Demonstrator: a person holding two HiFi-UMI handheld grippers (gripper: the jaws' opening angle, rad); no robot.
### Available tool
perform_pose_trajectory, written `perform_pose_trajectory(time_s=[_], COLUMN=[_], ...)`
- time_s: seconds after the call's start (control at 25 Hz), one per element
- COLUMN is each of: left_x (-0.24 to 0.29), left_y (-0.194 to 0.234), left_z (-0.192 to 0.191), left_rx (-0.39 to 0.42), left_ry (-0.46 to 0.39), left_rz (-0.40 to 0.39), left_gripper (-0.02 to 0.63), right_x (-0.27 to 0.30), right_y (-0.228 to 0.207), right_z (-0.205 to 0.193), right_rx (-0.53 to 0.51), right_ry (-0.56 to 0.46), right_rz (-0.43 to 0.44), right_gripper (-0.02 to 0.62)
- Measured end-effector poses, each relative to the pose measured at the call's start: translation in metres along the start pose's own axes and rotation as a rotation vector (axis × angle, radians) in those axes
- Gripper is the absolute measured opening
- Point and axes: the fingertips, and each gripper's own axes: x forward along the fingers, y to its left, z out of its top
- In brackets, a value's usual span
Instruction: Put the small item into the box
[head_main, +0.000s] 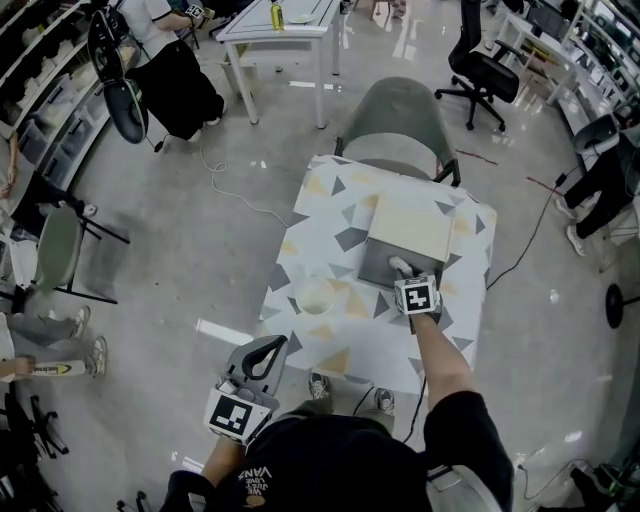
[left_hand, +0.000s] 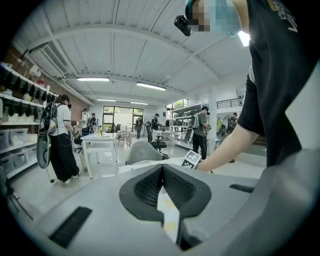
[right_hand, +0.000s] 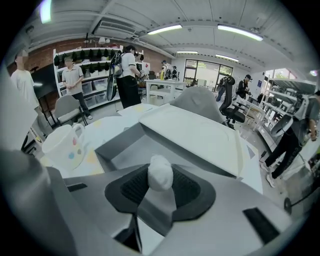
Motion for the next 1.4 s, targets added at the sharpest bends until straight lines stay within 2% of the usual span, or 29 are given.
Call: perform_pose_trajectory(time_s=[0.48,0.76,0.92,1.08,1.4], left_x=[-0.005,-0.005,-0.006,-0.005,-0.002], left_y=[0.004,0.005,0.006,0.007,0.003], left_z=[-0.001,-0.005,-0.007,-0.008,-0.002], left_rx=[0.000,0.000,-0.002,-0.003,-0.008], left_ry=[0.006,0.018,0.022,0.028,0.014], left_rz=[0.009,0.014,0.021,0.025,0.025], left_gripper=[0.006,0.006,0.006,0.006,0.006], right_x=[0.008,0.018,0.022,0.024,0.018], right_y=[-0.007,-0.009,-0.003,-0.013,-0.012], right_z=[-0.014,-0.018,-0.023,-0.020,-0.011], right_rx=[-0.030,0.004,0.049,0.058,0.103], right_ry=[0.094,0.155,0.192,0.179,0.127], right_rz=[0.002,0.018,0.062,0.028,0.046], right_gripper=[0.127,0.135,0.138,0.155,0.178])
